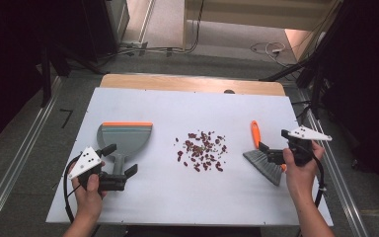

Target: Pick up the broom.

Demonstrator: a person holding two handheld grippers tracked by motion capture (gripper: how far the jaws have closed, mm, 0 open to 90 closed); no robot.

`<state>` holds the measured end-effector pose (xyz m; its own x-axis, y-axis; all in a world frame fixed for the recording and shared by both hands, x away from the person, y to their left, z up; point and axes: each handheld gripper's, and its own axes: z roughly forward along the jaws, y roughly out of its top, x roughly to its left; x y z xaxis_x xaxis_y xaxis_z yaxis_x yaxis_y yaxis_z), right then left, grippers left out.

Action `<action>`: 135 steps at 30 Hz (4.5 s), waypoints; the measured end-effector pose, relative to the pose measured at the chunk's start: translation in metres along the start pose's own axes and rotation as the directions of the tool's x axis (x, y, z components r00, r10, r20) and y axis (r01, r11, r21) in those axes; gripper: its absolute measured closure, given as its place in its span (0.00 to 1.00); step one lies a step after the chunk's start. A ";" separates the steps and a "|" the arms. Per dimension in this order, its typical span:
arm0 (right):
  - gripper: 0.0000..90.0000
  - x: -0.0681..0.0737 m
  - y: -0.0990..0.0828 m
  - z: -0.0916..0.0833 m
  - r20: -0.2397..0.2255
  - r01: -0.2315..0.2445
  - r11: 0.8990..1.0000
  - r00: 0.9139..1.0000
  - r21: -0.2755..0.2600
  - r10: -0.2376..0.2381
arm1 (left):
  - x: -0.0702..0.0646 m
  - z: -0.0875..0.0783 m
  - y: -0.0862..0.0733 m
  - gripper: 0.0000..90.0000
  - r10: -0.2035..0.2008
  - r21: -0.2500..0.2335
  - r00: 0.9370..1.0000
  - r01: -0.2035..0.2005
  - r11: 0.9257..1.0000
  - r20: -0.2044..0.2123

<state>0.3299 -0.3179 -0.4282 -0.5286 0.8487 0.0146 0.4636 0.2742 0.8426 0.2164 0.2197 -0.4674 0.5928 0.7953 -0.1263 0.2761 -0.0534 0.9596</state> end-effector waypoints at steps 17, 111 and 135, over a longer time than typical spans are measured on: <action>0.00 -0.016 0.012 0.066 0.046 -0.118 0.947 0.993 0.298 0.109 | 0.010 0.002 -0.001 0.00 -0.028 -0.010 1.000 0.028 1.000 0.007; 0.75 -0.010 -0.032 0.045 0.076 -0.224 0.970 0.973 0.093 0.217 | -0.014 0.018 0.005 0.00 0.030 0.034 0.999 -0.030 0.999 -0.016; 0.77 -0.010 -0.032 -0.011 0.024 -0.241 0.946 0.967 -0.219 0.252 | -0.061 0.053 0.043 0.00 0.120 0.012 0.986 -0.123 0.992 0.116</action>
<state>0.3123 -0.3400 -0.4492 -0.3776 0.9009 0.2138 0.4103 -0.0442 0.9109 0.2322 0.1368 -0.4319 0.7058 0.7074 -0.0383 0.2101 -0.1574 0.9649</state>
